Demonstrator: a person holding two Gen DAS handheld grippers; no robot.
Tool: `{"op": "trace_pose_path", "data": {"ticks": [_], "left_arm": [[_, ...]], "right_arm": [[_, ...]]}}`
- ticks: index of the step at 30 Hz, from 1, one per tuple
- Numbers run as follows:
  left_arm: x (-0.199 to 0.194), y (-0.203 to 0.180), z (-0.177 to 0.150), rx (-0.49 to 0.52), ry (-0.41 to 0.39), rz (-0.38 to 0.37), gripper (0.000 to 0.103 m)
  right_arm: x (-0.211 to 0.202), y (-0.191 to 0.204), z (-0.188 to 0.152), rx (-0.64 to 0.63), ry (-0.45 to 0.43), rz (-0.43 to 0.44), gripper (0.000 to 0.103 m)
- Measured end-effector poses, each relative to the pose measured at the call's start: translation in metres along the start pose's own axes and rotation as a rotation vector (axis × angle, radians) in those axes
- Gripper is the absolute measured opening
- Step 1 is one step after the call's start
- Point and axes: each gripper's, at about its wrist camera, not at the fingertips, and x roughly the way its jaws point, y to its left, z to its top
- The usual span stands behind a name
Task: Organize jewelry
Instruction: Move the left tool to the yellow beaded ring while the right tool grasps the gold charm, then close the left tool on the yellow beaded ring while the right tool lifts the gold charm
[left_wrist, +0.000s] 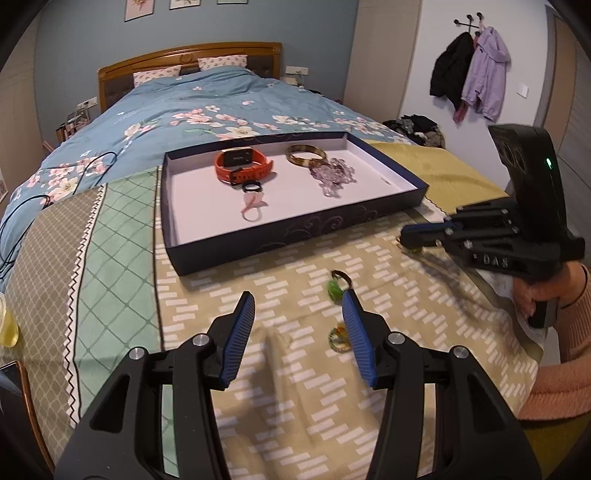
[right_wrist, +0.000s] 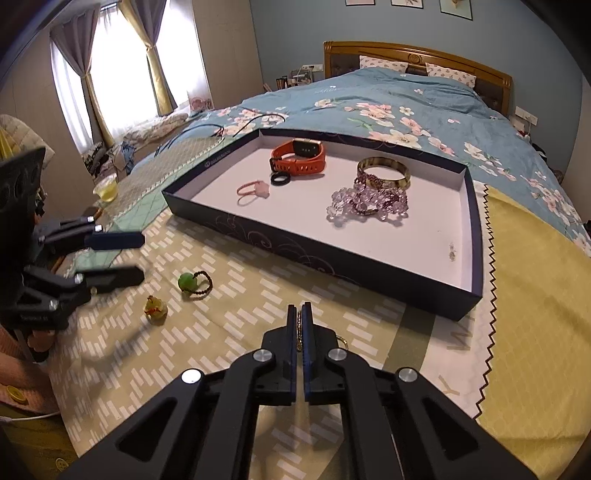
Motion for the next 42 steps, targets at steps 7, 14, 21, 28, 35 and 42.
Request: {"op": "trace_pose_path", "data": {"ticks": [7,14,21,28,35,42], "left_arm": [[0.004,-0.010,-0.006,0.028,0.026,-0.038,0.049],[0.011,-0.015,-0.007,0.036,0.049,-0.055,0.049],[0.017,-0.019,-0.007,0.050,0.067,-0.062,0.047],[0.025,-0.019,-0.006,0.054,0.097,-0.067,0.042],[0.027,-0.018,-0.006,0.048,0.107,-0.075,0.037],[0.029,-0.018,-0.005,0.037,0.111,-0.079,0.022]], "right_arm": [[-0.012,-0.010,0.001,0.062,-0.039,0.039,0.001],[-0.009,-0.012,0.000,0.081,-0.030,0.048,0.012],[0.008,-0.005,-0.001,0.039,0.023,0.022,0.005],[-0.007,-0.004,0.000,0.044,-0.025,0.034,0.001],[-0.023,-0.010,0.003,0.101,-0.086,0.104,0.001],[-0.026,-0.015,0.004,0.139,-0.104,0.125,0.001]]}}
